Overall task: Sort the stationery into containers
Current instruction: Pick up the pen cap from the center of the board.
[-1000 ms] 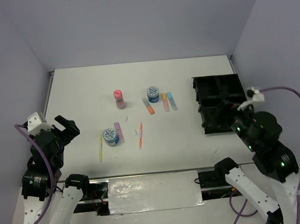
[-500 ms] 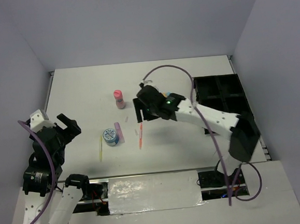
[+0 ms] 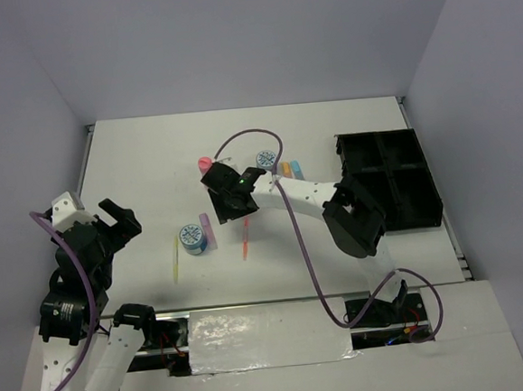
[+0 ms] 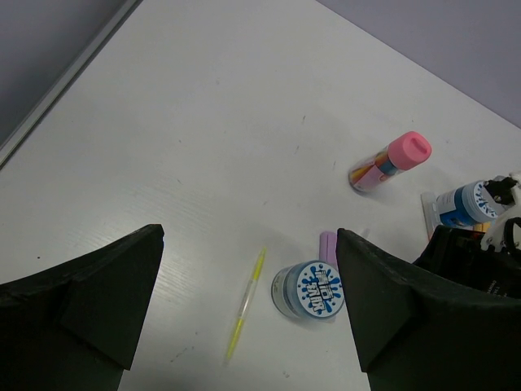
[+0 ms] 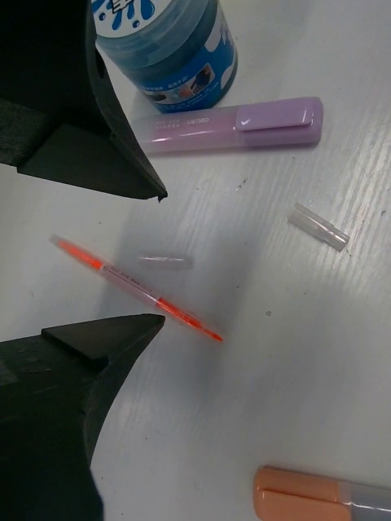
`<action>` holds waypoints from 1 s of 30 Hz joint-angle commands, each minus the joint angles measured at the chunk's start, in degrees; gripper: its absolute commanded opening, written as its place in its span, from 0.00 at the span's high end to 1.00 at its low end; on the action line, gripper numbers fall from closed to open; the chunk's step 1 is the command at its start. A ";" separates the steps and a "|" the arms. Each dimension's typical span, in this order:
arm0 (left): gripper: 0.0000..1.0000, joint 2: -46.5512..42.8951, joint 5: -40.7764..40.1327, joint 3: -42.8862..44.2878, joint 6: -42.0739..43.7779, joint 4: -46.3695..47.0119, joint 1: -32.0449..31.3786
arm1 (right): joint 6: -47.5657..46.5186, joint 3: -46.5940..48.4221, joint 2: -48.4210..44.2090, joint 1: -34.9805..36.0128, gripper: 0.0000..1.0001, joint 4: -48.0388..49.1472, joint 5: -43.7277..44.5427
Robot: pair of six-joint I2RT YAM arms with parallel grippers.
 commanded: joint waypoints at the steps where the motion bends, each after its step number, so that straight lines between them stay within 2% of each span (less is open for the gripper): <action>1: 0.01 -0.78 0.67 -0.08 1.42 2.76 -0.28 | -0.16 1.96 1.13 1.04 0.35 -0.83 0.83; 13: 0.01 -0.69 0.49 -0.08 1.24 2.59 -0.28 | 0.55 1.96 6.14 2.10 0.39 -0.03 -0.40; 21: 0.01 -0.60 0.49 -0.08 1.33 2.59 -0.28 | 0.46 2.57 8.52 2.01 0.48 0.05 -1.63; 24: 0.01 -0.69 0.49 -0.08 1.33 2.67 -0.28 | 0.72 2.05 8.26 2.10 0.53 0.14 -1.72; 28: 0.01 -0.69 0.49 0.01 1.24 2.59 -0.28 | 1.51 0.55 7.03 2.54 0.53 0.40 -1.28; 30: 0.01 -0.69 0.58 -0.08 1.33 2.76 -0.28 | 1.95 -0.15 6.67 2.71 0.58 0.41 -1.28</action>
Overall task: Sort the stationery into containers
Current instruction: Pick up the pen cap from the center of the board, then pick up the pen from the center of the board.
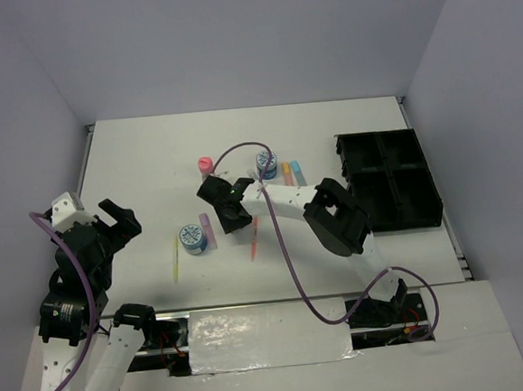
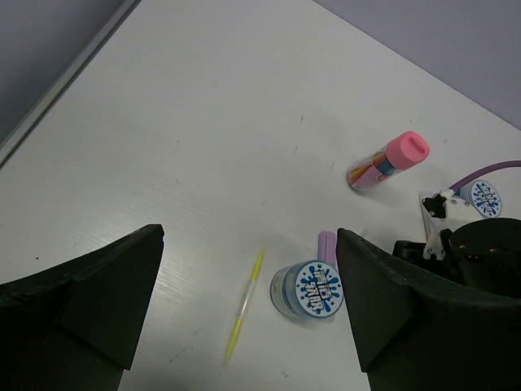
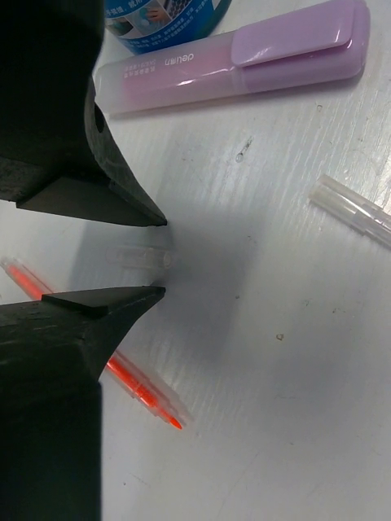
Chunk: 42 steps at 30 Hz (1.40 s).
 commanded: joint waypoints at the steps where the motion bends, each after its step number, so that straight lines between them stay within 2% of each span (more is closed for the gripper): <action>1: 0.01 -0.43 0.43 -0.08 1.31 2.59 -0.25 | 1.84 -0.76 -0.45 1.14 0.58 0.52 -1.11; 3: 0.01 -0.43 0.34 0.01 1.31 2.59 -0.25 | 2.28 -0.94 -0.45 1.49 0.61 0.17 -0.85; 14: 0.01 -0.52 0.25 -0.08 1.22 2.50 -0.25 | 3.86 -2.08 -1.86 2.81 0.60 -2.21 1.88; 21: 0.01 -0.69 0.16 -0.08 1.22 2.41 -0.25 | 3.86 -1.99 -0.89 2.81 0.63 -3.18 2.58; 23: 0.01 -0.69 0.25 -0.08 1.13 2.50 -0.34 | 4.04 -2.43 -0.98 2.72 0.66 -3.09 2.85; 24: 0.01 -0.61 0.25 0.01 1.22 2.50 -0.25 | 4.04 -2.96 -1.15 2.81 0.72 -3.00 2.94; 26: 0.01 -0.43 0.25 -0.08 1.31 2.50 -0.25 | 4.30 -3.31 -1.07 2.81 0.87 -3.09 3.37; 27: 0.01 -0.43 0.34 -0.08 1.22 2.59 -0.25 | 4.57 -3.40 -1.07 2.81 1.00 -3.26 3.72; 29: 0.01 -0.25 0.25 -0.08 1.13 2.50 -0.25 | 4.48 -3.75 -1.15 2.81 1.00 -3.27 3.64; 32: 0.01 0.36 0.34 0.10 0.34 2.15 -0.34 | 3.69 -6.64 -4.74 2.55 1.00 1.55 1.02; 34: 0.01 2.98 3.05 2.11 -0.80 -1.18 -0.34 | 3.60 -11.38 -11.50 2.19 1.00 7.07 -2.59; 35: 0.01 4.22 7.68 3.95 -1.41 -2.67 -0.34 | 3.95 -12.36 -13.88 2.19 1.00 7.54 -2.08; 37: 0.01 9.12 10.44 4.75 -6.23 -8.53 -0.34 | 4.48 -14.03 -20.47 2.19 1.00 7.46 0.82; 39: 0.01 11.86 15.25 2.66 -7.91 -10.59 -0.34 | 4.13 -15.17 -26.25 2.19 1.00 6.84 2.23; 42: 0.01 12.32 17.47 -0.77 -10.11 -12.53 -0.34 | 2.20 -17.01 -32.61 2.11 1.00 6.05 2.67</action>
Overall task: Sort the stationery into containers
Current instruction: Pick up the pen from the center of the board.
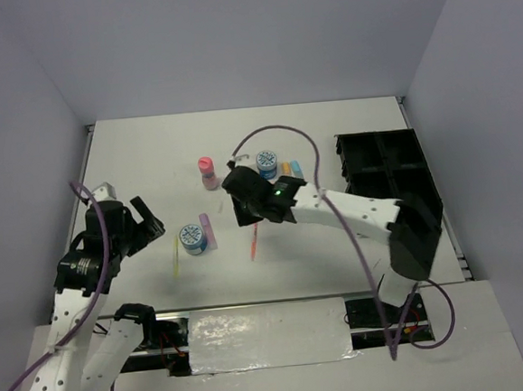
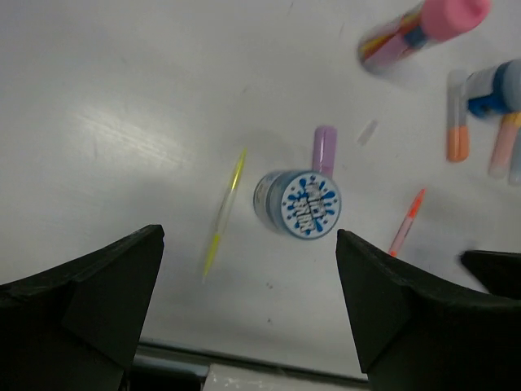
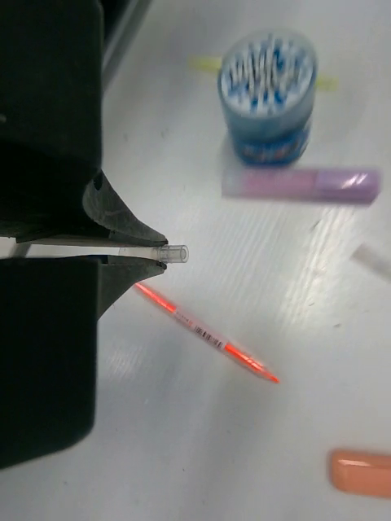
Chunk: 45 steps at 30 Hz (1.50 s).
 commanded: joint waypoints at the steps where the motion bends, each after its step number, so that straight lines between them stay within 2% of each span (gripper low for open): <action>1: 0.01 -0.38 5.57 -2.68 -4.21 -6.10 -0.25 | -1.39 -1.59 -9.68 0.34 1.00 2.05 2.28; 5: 0.01 -0.92 6.08 -4.26 -3.08 -9.00 -0.25 | -2.62 -5.11 -15.49 0.16 1.00 2.75 2.28; 9: 0.01 5.57 11.44 -8.83 -0.09 -8.13 -0.25 | -3.76 -8.09 -20.32 0.16 1.00 3.90 1.49; 15: 0.10 5.42 12.25 -13.14 -4.55 -7.16 -0.78 | -4.29 -14.68 -27.27 0.07 1.00 8.38 1.14; 19: 0.12 7.52 10.84 -14.37 -7.46 -5.85 -2.01 | -4.82 -17.06 -28.86 -0.02 1.00 10.66 -0.35; 25: 0.11 16.12 5.32 -14.20 -15.19 -1.98 -10.25 | -5.61 -18.64 -29.73 -0.02 1.00 12.16 -1.41; 30: 0.12 21.05 1.09 -14.20 -17.57 0.91 -14.92 | -5.96 -20.93 -32.11 -0.01 1.00 13.30 -1.15; 35: 0.12 27.64 -2.34 -15.60 -18.98 3.56 -15.46 | -6.49 -22.25 -33.25 -0.01 1.00 12.95 -0.79; 41: 0.13 27.48 -9.19 -14.99 -18.46 5.05 -15.46 | -6.84 -23.30 -34.66 -0.10 1.00 12.77 -0.44; 45: 0.15 27.21 -9.47 -15.95 -14.51 9.88 -15.46 | -6.66 -23.66 -34.84 -0.10 1.00 13.57 -1.23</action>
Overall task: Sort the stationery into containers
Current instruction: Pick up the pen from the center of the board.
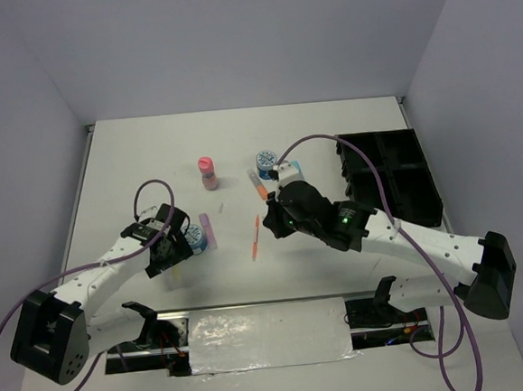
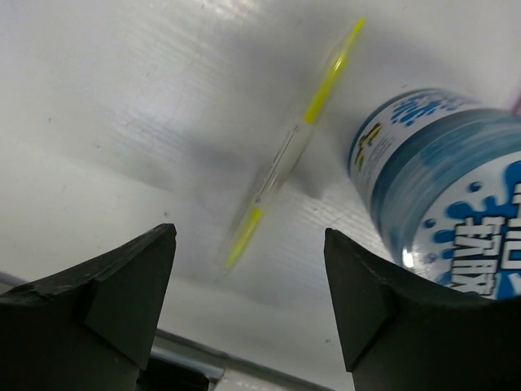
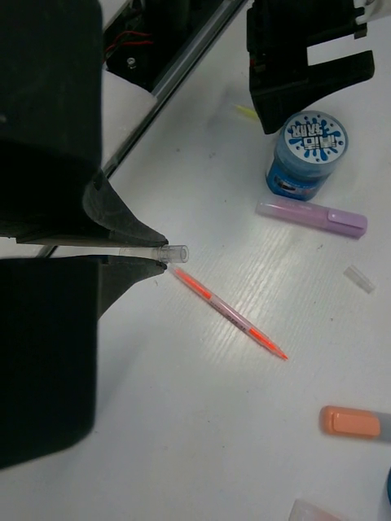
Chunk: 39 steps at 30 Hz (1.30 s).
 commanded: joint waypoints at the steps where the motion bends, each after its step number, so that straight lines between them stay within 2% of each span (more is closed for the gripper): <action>1: 0.15 -0.87 -3.06 -0.72 3.16 4.88 -0.20 | -0.68 -0.40 -1.68 -0.02 1.00 2.88 -0.12; 5: 0.17 0.00 -3.41 -1.07 3.86 6.11 -0.11 | -0.41 -0.05 -1.33 -0.02 1.00 2.61 -0.03; 7: 0.22 1.14 -3.94 -1.42 3.07 6.11 -0.11 | -0.24 0.12 -1.33 -0.02 1.00 2.70 -0.38; 18: 0.24 3.87 -1.57 -5.20 0.44 9.80 1.02 | -0.15 0.65 -1.50 0.07 1.00 2.44 -1.09; 21: 0.31 5.62 -0.69 -6.61 0.26 11.30 1.55 | -0.24 0.65 -1.50 0.07 1.00 2.26 -1.26; 24: 0.31 5.63 -0.77 -6.53 -0.26 11.22 1.55 | -0.32 1.00 -1.33 -0.01 1.00 1.91 -1.09; 25: 0.40 5.46 -0.78 -6.52 -0.18 11.21 1.64 | -0.24 1.09 -1.24 -0.02 1.00 1.65 -1.00; 28: 0.49 4.93 -0.08 -7.49 -0.01 11.39 2.78 | -0.24 1.44 -1.33 0.16 1.00 1.47 -1.09; 30: 0.59 5.10 0.89 -8.28 0.87 12.70 4.36 | -0.15 1.53 -1.77 0.16 1.00 1.47 -1.09; 31: 0.66 5.28 1.50 -8.54 1.05 12.79 4.72 | -0.15 1.45 -1.94 0.16 1.00 1.47 -1.17; 32: 0.78 5.63 1.68 -8.55 1.31 12.88 5.33 | -0.15 1.62 -2.12 0.16 1.00 1.38 -1.17; 33: 0.86 5.89 1.95 -8.55 1.66 13.23 5.68 | -0.15 1.71 -2.21 0.16 1.00 1.21 -1.17; 35: 0.90 6.50 3.18 -8.63 2.71 14.02 6.38 | -0.24 2.06 -2.56 0.16 1.00 0.59 -1.00; 37: 1.00 7.56 4.05 -8.72 3.16 14.90 6.74 | -0.41 2.23 -3.17 0.07 1.00 0.24 -0.82; 39: 1.00 8.00 5.02 -9.16 3.95 15.78 7.44 | -0.50 2.32 -3.61 0.16 1.00 0.07 -0.65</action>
